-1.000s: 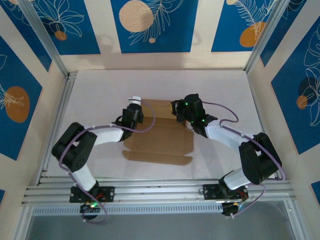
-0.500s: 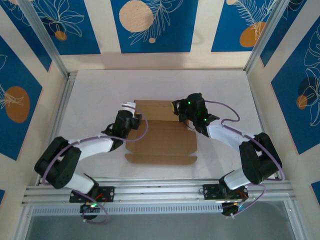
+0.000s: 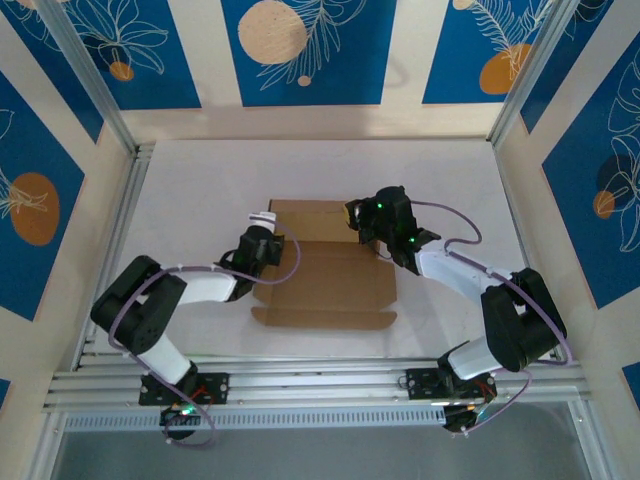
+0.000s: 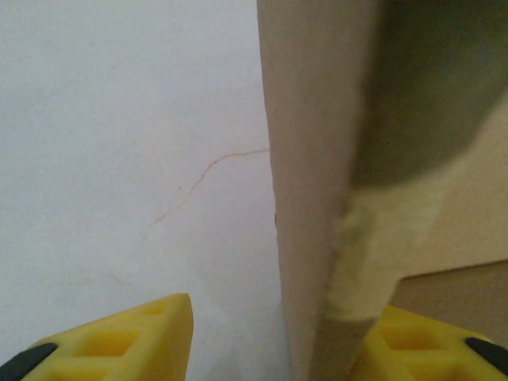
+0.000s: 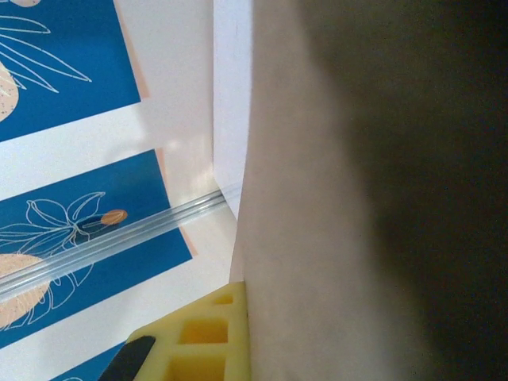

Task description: Fold the paper box

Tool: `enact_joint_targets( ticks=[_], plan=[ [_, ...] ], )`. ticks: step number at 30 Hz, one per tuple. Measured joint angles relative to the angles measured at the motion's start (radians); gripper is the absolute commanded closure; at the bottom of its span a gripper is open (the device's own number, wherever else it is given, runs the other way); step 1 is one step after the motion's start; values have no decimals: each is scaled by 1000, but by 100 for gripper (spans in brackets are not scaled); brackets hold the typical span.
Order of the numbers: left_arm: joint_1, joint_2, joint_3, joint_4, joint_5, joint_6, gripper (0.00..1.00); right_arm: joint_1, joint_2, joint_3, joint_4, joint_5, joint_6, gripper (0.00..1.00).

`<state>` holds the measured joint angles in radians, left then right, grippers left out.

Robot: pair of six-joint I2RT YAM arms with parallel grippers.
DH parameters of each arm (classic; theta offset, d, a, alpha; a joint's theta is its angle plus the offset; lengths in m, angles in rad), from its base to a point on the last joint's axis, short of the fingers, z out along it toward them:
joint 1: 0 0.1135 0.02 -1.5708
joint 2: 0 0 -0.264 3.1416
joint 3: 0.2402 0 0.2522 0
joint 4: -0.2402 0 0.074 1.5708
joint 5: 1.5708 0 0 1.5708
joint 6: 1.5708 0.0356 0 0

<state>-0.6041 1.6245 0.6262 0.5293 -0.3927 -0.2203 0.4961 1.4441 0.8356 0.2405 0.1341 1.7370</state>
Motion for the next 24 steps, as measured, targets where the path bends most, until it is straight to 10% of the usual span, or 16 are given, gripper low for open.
enact_joint_targets(
  ticks=[13, 24],
  plan=[
    [-8, 62, 74, 6, -95, -44, 93, 37, 0, 0, -3, 64, 47, 93],
    [-20, 90, 65, 37, -166, -101, 66, 70, 20, 8, 9, 102, 55, 93]
  ],
)
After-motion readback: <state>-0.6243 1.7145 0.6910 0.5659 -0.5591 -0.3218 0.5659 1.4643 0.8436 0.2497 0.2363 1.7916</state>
